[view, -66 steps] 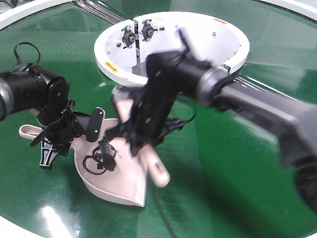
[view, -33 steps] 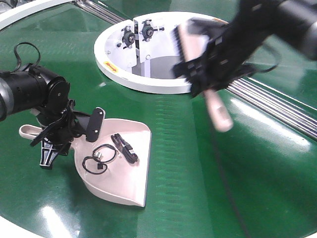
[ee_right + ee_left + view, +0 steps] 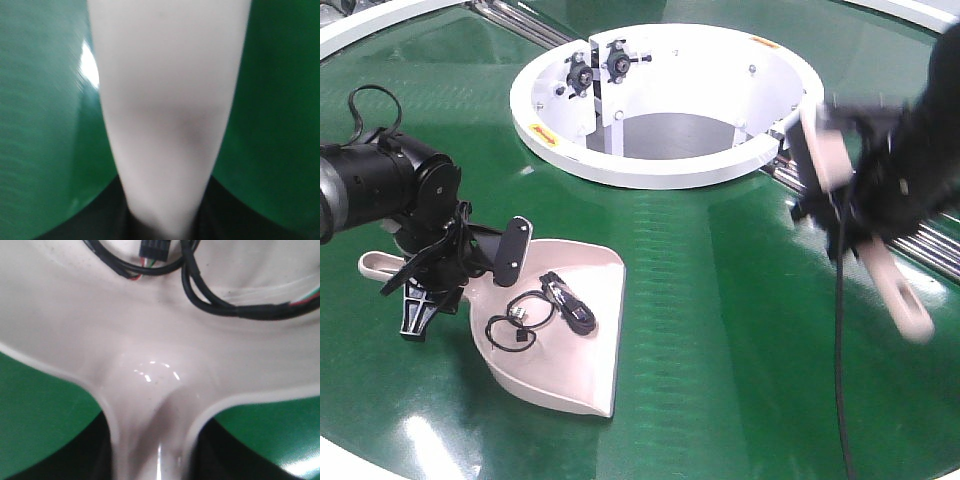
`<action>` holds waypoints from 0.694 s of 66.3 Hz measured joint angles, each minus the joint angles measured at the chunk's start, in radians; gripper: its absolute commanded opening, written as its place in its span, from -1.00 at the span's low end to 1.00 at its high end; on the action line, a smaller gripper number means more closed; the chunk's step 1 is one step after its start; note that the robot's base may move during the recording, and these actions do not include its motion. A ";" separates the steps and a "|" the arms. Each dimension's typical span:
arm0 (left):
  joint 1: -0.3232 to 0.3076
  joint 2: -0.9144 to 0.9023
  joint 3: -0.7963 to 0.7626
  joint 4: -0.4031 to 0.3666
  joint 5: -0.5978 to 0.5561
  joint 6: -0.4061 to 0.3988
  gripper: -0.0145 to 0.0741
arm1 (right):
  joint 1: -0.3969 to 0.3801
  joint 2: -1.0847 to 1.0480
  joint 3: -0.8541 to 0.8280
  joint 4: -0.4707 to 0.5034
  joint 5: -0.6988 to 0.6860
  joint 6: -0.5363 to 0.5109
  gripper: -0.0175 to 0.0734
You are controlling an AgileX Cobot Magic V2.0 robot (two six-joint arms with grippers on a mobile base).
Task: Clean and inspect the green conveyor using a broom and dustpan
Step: 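Lift the brush away and lower it back onto the conveyor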
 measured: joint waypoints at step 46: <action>0.000 0.000 0.000 -0.002 0.003 0.000 -0.69 | -0.002 -0.016 0.394 -0.031 -0.112 -0.005 -0.60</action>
